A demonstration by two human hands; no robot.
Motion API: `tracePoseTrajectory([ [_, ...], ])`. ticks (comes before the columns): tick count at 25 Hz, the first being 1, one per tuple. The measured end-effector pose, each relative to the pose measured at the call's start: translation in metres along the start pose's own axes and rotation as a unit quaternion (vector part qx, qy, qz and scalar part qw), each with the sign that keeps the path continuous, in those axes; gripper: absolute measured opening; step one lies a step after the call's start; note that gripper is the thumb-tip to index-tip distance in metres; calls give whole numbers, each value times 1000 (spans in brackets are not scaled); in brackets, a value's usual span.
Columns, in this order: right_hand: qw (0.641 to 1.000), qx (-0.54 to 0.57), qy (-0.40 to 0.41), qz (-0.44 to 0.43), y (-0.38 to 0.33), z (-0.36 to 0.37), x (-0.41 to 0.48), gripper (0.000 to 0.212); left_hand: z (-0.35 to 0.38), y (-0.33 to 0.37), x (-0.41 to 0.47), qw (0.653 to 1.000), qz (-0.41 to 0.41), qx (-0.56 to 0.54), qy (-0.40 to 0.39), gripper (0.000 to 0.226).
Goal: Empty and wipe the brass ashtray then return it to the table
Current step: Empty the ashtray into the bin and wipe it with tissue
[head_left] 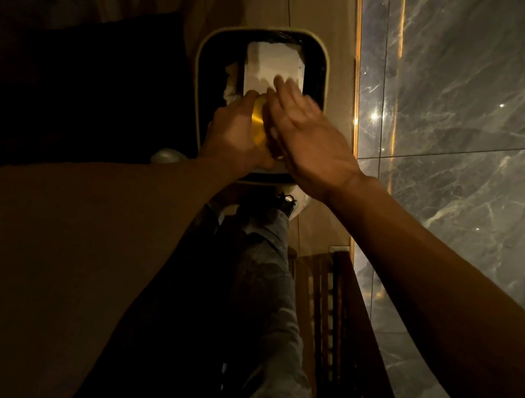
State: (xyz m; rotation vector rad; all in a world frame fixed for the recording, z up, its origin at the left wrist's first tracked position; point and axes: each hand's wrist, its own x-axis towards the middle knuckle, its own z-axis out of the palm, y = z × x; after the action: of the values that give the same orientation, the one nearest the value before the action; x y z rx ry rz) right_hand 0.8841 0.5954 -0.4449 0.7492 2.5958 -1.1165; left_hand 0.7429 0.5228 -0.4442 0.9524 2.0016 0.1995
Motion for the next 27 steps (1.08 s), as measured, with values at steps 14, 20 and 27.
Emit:
tracePoseTrajectory([
  [14, 1000, -18, 19, -13, -1, 7, 4, 55, -7, 7, 8, 1000, 8, 15, 0, 90],
  [20, 997, 7, 74, -8, -5, 6, 4, 56, -6, 5, -1, 999, 17, 29, 10, 94],
  [27, 951, 279, 45, 129, 5, 8, 7, 55, -11, 3, -8, 1000, -7, 0, -11, 114],
])
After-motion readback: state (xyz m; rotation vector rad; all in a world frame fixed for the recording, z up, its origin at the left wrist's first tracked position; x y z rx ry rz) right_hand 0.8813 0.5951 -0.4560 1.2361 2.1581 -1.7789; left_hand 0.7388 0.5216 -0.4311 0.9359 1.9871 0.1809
